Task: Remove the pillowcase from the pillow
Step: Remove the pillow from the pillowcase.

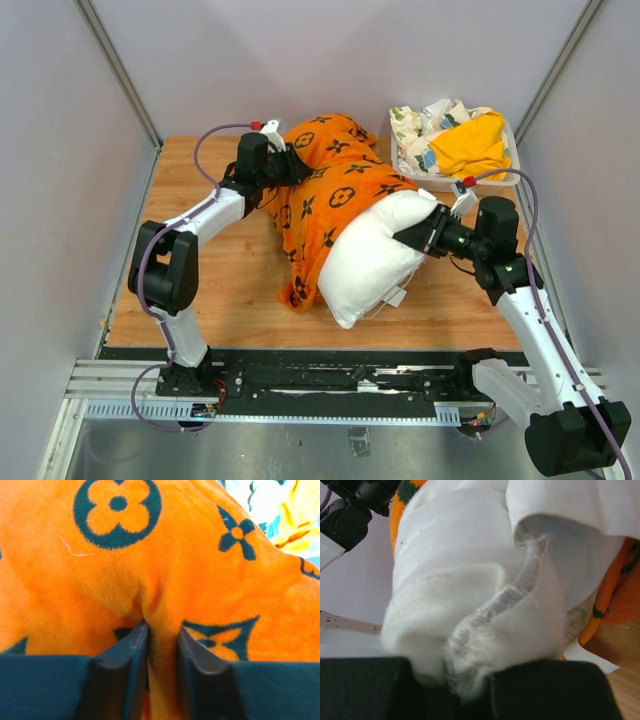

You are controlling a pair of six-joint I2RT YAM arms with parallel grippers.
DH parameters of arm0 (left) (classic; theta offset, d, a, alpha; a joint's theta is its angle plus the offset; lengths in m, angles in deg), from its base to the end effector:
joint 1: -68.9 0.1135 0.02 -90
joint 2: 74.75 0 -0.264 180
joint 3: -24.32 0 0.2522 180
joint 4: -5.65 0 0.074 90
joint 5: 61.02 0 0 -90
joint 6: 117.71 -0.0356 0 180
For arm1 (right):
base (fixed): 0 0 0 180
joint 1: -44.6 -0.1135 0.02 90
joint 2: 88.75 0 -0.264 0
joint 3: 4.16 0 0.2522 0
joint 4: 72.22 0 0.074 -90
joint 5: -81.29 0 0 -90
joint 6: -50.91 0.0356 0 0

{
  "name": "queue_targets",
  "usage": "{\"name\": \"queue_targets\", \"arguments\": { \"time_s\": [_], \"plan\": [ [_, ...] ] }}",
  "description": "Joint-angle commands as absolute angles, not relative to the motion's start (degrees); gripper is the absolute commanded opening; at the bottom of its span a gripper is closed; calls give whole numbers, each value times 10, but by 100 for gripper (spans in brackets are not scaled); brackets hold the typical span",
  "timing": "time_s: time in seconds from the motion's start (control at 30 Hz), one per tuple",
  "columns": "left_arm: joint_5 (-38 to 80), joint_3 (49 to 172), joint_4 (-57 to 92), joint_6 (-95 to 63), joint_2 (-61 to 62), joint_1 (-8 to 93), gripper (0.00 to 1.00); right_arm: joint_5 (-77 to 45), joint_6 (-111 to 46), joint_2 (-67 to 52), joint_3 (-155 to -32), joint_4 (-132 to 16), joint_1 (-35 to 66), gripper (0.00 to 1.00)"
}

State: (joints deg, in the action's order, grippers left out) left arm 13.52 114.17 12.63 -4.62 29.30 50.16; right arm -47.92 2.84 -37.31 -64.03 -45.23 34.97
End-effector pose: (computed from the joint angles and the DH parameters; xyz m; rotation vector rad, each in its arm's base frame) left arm 0.4038 -0.1470 0.2686 0.1094 1.9971 -0.7395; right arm 0.1946 0.0558 0.3246 0.0628 2.0181 1.2391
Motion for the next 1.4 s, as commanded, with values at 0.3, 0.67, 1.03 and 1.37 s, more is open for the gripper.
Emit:
{"name": "queue_targets", "arguments": {
  "time_s": [0.3, 0.67, 1.03, 1.37],
  "plan": [
    [430, 1065, 167, -84, 122, 521, 0, -567, 46, -363, -696, -494, 428, 1],
    [666, 972, 288, -100, -243, 508, 0, -587, 204, -262, -727, -695, 449, 1],
    [656, 944, 328, -52, -156, 590, 28, -664, 218, -167, -797, -638, 563, 1],
    [433, 860, 213, -50, -211, 666, 99, -654, 204, -141, -779, -662, 594, 1]
  ]
}}
